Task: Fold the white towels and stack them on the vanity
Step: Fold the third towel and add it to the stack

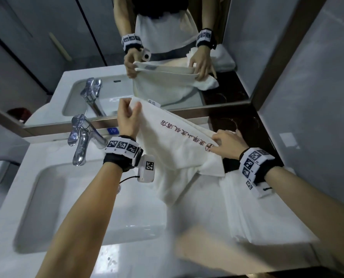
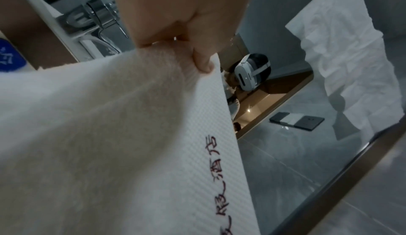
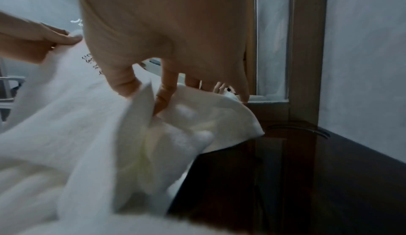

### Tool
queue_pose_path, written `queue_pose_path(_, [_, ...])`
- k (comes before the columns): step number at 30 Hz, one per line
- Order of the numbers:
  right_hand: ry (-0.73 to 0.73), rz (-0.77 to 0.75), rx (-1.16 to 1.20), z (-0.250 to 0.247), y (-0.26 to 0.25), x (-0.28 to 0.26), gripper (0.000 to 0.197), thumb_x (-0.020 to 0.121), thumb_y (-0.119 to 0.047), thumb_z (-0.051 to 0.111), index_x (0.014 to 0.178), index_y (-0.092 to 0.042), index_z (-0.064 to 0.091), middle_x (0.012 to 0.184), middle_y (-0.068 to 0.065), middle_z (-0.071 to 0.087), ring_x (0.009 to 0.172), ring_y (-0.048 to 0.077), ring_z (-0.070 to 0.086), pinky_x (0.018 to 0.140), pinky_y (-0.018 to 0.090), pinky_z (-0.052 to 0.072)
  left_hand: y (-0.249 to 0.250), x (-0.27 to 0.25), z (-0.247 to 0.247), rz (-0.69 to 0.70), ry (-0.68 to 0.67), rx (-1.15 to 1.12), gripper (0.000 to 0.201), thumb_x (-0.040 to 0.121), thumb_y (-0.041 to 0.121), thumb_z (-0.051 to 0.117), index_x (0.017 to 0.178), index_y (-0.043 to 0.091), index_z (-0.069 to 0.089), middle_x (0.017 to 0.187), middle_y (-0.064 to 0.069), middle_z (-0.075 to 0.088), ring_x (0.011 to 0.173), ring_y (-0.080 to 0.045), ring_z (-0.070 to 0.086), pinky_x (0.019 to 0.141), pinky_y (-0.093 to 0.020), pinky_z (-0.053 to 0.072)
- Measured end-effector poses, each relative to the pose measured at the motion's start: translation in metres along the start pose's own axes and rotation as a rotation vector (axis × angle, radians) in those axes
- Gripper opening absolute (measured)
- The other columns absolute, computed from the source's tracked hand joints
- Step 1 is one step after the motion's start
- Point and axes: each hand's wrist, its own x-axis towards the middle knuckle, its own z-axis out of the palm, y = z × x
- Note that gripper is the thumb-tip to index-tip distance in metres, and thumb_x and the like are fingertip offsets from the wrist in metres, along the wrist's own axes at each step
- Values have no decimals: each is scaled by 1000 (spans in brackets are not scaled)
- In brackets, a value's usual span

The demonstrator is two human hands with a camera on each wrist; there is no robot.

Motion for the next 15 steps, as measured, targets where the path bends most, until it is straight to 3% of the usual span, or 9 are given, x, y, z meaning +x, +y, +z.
queue_pose_path(4, [-25, 14, 21, -7, 10, 4, 31, 88, -35, 46, 63, -17, 50, 94, -3, 49, 90, 20, 51, 115, 55, 10, 4, 13, -6, -38, 74, -26, 9, 91, 14, 55, 92, 15, 47, 76, 7, 42, 77, -19, 41, 71, -38, 40])
queue_pose_path(8, [82, -11, 296, -19, 17, 7, 27, 98, -23, 38, 95, -7, 59, 108, 3, 53, 106, 23, 51, 115, 50, 12, 3, 25, -17, -36, 143, 2, 10, 91, 17, 55, 95, 13, 47, 75, 8, 38, 67, -8, 36, 68, -26, 38])
queue_pose_path(10, [190, -16, 384, -30, 18, 10, 26, 100, -22, 36, 93, -5, 55, 99, 4, 49, 97, 23, 48, 112, 48, 18, 4, 29, -19, -49, 154, 1, 7, 92, 19, 54, 92, 15, 47, 74, 8, 36, 66, -7, 33, 66, -24, 35])
queue_pose_path(13, [373, -35, 457, -55, 18, 14, 27, 101, -19, 32, 77, -14, 43, 78, 0, 46, 85, 18, 42, 102, 42, 26, 11, 32, -17, -66, 159, -9, 18, 93, 19, 53, 80, 26, 44, 72, 8, 34, 64, -7, 32, 63, -23, 34])
queue_pose_path(15, [494, -74, 435, -76, 21, 16, 28, 101, -20, 30, 75, -15, 36, 69, -2, 43, 80, 21, 43, 98, 42, 29, 14, 32, -13, -80, 158, -19, 18, 93, 19, 53, 80, 25, 43, 73, 8, 36, 65, -7, 35, 63, -22, 36])
